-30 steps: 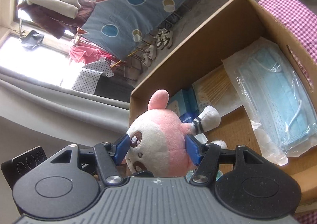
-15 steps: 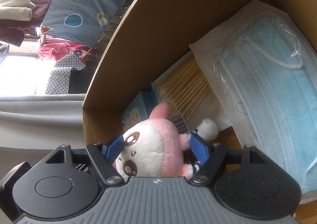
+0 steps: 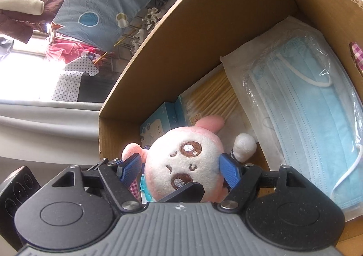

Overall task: Organize soft objects
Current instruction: 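Lift the pink plush toy into the box and release it, then move the right gripper to the small gold box and grasp it, then carry the gold box into the cardboard box and release it, then grasp the white tape roll with the right gripper, then carry the white tape roll into the box and release it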

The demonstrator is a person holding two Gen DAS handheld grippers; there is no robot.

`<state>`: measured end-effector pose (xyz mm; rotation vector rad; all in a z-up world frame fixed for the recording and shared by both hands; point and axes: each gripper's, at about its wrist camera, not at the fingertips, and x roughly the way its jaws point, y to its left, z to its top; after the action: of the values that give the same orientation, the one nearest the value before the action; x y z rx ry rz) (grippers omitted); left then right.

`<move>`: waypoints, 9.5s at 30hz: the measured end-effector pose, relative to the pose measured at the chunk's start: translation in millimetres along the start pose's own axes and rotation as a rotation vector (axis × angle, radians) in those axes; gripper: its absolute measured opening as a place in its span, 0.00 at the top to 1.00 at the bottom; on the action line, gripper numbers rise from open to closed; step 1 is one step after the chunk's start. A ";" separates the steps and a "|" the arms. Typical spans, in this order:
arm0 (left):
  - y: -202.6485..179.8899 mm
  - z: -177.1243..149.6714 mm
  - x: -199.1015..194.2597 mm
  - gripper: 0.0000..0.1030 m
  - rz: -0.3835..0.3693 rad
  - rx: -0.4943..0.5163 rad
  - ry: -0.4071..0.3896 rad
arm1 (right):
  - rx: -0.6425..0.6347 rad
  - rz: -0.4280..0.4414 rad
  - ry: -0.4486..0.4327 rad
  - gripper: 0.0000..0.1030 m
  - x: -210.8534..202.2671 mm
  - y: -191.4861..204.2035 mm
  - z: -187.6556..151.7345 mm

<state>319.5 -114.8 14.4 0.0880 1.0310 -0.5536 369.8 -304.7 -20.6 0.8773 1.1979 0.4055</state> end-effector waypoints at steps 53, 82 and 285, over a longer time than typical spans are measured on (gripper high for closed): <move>-34.3 -125.9 -178.0 0.01 -0.092 -0.040 -0.299 | -0.212 0.239 -0.308 0.17 -207.1 6.2 -177.2; -180.7 -151.5 -1.0 0.18 -0.101 0.272 -0.124 | -0.207 -0.101 -0.421 0.46 -160.4 -140.6 -186.8; -82.5 -37.3 -16.2 0.17 -0.142 0.058 -0.138 | -0.320 -0.149 0.088 0.77 -63.6 -19.4 -28.3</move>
<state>244.6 -167.3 23.7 0.0272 0.8909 -0.7087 318.5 -350.3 1.9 0.4958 1.2287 0.5022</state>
